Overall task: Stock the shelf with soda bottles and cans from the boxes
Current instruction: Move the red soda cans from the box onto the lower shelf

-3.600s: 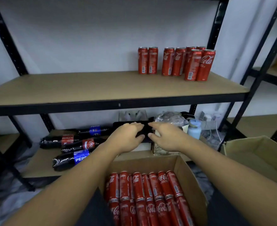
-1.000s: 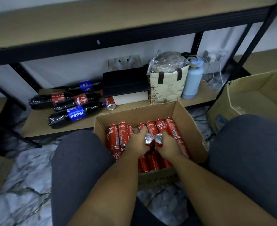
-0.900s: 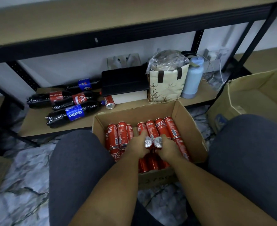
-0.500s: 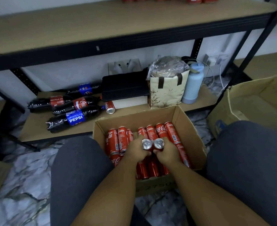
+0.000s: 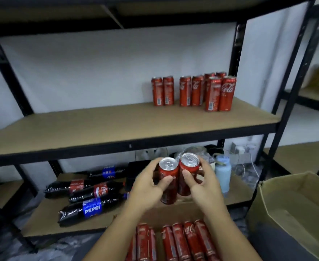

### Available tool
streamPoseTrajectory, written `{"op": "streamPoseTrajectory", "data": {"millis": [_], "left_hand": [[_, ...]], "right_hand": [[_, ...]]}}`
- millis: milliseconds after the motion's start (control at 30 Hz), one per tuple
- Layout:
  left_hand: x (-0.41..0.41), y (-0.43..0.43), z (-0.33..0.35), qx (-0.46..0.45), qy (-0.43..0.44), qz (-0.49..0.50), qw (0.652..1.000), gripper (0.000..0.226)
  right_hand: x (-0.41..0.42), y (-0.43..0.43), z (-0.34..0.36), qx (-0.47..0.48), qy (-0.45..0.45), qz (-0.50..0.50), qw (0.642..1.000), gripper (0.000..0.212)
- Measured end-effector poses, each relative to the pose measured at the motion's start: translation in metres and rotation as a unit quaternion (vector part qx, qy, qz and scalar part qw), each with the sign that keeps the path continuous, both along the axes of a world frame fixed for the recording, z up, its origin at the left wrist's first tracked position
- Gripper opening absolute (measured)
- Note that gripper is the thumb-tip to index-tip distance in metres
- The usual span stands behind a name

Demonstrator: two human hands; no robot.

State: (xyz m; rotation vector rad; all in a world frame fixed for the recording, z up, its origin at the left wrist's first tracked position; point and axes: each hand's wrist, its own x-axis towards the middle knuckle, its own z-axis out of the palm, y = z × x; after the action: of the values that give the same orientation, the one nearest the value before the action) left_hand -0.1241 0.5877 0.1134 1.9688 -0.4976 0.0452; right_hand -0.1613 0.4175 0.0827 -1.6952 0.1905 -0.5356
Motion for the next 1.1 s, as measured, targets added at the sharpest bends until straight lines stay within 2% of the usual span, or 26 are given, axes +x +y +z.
{"op": "streamPoseTrajectory", "data": {"millis": [100,200,333,433,633,733,800,833,933,1100], "left_hand": [[0.019,-0.001,0.06,-0.038,-0.053,-0.018,0.998,0.048],[0.047,-0.006,0.108,-0.057,-0.098,-0.022,0.993,0.048],[0.088,-0.022,0.149,-0.084,-0.12,0.02,0.989,0.042],[0.114,-0.037,0.156,-0.091,-0.086,0.042,0.991,0.04],[0.153,-0.058,0.127,-0.086,-0.081,0.068,0.991,0.04],[0.171,-0.055,0.112,-0.045,-0.093,0.016,0.995,0.065],[0.18,-0.052,0.097,0.011,-0.082,-0.003,0.997,0.083],[0.187,-0.051,0.087,0.033,-0.078,0.006,0.996,0.082],[0.205,-0.055,0.071,0.078,-0.069,0.056,0.993,0.059],[0.242,-0.072,0.073,0.101,-0.079,0.067,0.99,0.039]], "right_hand": [[0.015,-0.014,0.073,-0.039,-0.06,0.053,0.996,0.039],[0.038,-0.025,0.132,-0.051,-0.077,0.106,0.99,0.033],[0.083,-0.034,0.172,-0.065,-0.058,0.118,0.989,0.043],[0.113,-0.035,0.176,-0.084,-0.042,0.089,0.992,0.052],[0.154,-0.037,0.156,-0.148,-0.028,0.038,0.988,0.053],[0.167,-0.044,0.14,-0.182,-0.002,0.09,0.979,0.081],[0.173,-0.051,0.125,-0.2,0.036,0.118,0.972,0.087],[0.177,-0.055,0.116,-0.2,0.054,0.114,0.972,0.079],[0.189,-0.067,0.102,-0.199,0.062,0.072,0.975,0.053],[0.224,-0.082,0.105,-0.268,0.074,-0.004,0.961,0.055]]}}
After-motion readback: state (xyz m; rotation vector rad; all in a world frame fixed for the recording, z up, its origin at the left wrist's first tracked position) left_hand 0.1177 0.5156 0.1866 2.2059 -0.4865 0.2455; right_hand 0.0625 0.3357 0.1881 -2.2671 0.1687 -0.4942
